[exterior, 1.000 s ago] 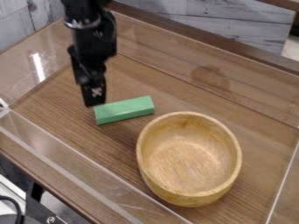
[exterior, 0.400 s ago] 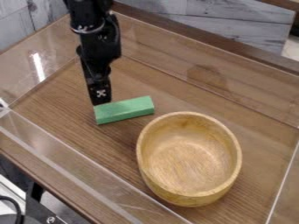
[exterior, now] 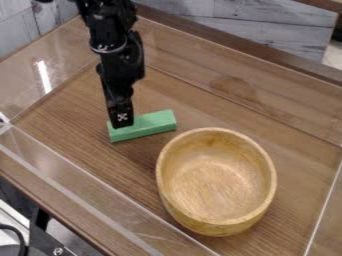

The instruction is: Put the green block in the brown bowl

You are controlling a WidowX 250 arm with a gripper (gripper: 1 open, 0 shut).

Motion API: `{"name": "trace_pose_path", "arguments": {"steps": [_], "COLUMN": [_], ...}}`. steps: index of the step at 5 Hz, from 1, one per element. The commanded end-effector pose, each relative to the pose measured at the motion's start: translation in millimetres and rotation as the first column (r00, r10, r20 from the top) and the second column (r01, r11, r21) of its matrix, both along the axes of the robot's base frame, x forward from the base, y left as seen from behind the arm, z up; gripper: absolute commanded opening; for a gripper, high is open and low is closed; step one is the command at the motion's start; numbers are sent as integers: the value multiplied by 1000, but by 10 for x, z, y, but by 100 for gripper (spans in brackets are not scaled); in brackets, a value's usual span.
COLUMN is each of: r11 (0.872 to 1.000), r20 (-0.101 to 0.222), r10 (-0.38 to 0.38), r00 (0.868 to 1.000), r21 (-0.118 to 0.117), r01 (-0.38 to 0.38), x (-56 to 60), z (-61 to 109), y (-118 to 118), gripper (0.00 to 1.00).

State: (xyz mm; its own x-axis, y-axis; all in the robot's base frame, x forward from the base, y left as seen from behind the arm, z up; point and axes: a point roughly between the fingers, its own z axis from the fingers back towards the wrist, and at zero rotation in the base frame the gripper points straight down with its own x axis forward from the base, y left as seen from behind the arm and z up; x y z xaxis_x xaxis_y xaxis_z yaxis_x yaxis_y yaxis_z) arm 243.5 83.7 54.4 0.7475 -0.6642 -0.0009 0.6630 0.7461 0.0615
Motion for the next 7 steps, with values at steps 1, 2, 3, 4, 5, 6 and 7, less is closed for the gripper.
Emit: {"name": "trace_pose_path", "arguments": {"steps": [1, 2, 3, 4, 5, 6, 7], "r11": [1000, 1000, 1000, 1000, 1000, 999, 996], "r20": [43, 42, 40, 38, 34, 16, -10], "r10": [-10, -6, 1, 10, 18, 40, 67], "r00": [999, 999, 999, 999, 999, 999, 998], "r21": [12, 7, 1, -7, -16, -34, -53], "r01": [9, 5, -1, -9, -17, -40, -67], "x": [107, 137, 162, 180, 186, 160, 124], "z": [28, -21, -63, -95, -117, -101, -62], "y": [10, 10, 11, 15, 15, -3, -22], "gripper": [100, 100, 100, 100, 0, 0, 0]}}
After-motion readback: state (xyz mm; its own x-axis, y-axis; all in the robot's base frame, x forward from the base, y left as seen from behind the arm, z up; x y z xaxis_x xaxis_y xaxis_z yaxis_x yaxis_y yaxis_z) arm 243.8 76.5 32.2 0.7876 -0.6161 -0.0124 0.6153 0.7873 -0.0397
